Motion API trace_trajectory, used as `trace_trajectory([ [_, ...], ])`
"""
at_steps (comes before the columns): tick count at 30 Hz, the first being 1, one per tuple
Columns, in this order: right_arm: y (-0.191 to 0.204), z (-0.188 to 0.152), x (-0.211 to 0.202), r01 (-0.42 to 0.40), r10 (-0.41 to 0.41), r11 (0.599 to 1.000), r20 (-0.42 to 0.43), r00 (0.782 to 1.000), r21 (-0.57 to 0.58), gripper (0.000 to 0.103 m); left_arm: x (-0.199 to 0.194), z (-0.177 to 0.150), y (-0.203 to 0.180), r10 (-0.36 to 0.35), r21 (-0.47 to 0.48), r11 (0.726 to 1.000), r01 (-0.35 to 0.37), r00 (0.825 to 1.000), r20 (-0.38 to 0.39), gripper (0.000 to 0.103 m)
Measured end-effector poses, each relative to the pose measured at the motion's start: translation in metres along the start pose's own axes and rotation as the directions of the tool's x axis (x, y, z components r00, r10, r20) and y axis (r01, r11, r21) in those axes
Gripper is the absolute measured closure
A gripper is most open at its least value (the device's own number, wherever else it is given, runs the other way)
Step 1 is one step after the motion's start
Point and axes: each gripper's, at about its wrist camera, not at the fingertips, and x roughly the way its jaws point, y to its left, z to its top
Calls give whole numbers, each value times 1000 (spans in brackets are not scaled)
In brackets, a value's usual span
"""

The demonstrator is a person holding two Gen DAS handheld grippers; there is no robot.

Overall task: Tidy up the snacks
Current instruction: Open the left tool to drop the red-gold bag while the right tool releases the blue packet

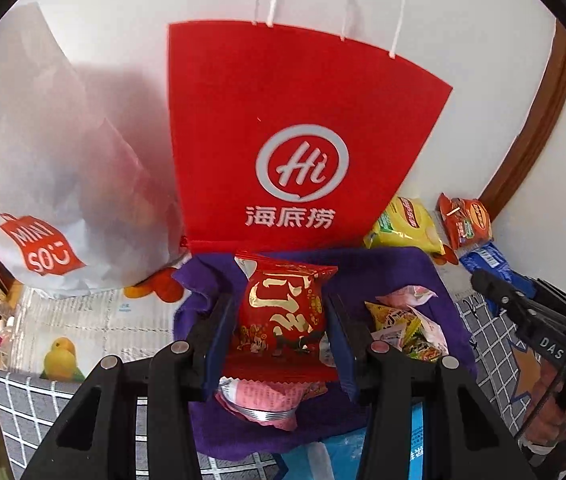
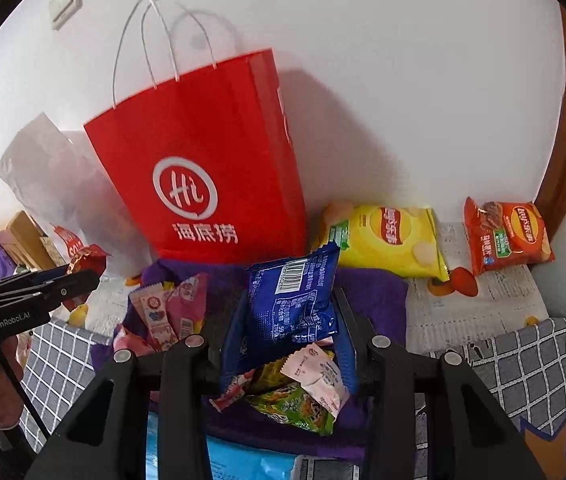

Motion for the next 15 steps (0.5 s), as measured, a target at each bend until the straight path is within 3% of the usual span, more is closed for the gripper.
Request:
trace_trajectory([
  [15,-4,-12,32,16,-22,998,-112,993,-61,61,31,-10,-12,-1,26,1000,2,997,-77,60],
])
